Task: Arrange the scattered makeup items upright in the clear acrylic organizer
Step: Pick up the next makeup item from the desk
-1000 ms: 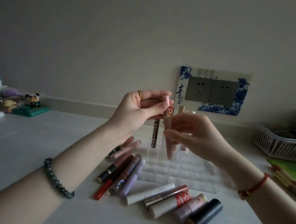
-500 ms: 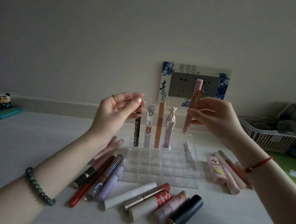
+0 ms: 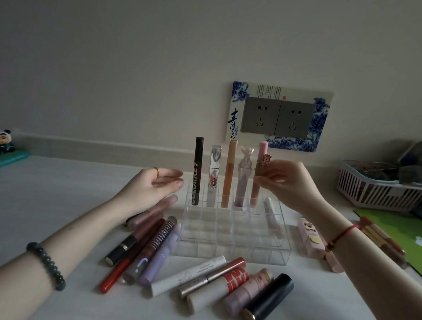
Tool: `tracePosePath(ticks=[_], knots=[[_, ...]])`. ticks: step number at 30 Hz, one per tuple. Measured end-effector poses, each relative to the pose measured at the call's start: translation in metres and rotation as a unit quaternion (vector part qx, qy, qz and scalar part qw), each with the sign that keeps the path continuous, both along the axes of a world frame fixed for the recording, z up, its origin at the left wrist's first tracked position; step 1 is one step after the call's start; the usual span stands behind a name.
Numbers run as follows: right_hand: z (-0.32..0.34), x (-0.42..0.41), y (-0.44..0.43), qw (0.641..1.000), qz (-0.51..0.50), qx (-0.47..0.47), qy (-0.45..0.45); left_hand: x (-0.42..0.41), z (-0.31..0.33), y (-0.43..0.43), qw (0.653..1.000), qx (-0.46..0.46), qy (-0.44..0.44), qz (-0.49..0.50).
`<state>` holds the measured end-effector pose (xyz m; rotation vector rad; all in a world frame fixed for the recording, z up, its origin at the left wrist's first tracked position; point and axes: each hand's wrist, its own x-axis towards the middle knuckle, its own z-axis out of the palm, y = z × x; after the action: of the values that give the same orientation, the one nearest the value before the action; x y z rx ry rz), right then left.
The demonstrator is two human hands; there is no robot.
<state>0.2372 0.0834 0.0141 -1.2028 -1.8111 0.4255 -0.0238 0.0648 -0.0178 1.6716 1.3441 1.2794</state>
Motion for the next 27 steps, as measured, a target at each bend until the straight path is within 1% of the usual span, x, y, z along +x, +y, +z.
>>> tracePosePath(ticks=[4,10,14,27], knots=[[-0.0023,0.0006,0.0010,1.000,-0.001,-0.005,-0.008,0.0008,-0.0029,0.0023,1.000,0.004,0.024,-0.016],[-0.0017,0.0014,0.0009,1.000,-0.004,-0.006,-0.012,0.0063,-0.0051,0.0002,0.999,0.000,-0.007,-0.033],[-0.0015,0.0019,0.0006,1.000,-0.002,-0.009,-0.012,0.0066,-0.0067,0.0002,0.999,-0.003,0.011,-0.035],[-0.0024,0.0011,0.0010,1.000,0.000,-0.010,-0.008,0.0060,-0.0081,0.0009,0.999,-0.012,0.003,-0.046]])
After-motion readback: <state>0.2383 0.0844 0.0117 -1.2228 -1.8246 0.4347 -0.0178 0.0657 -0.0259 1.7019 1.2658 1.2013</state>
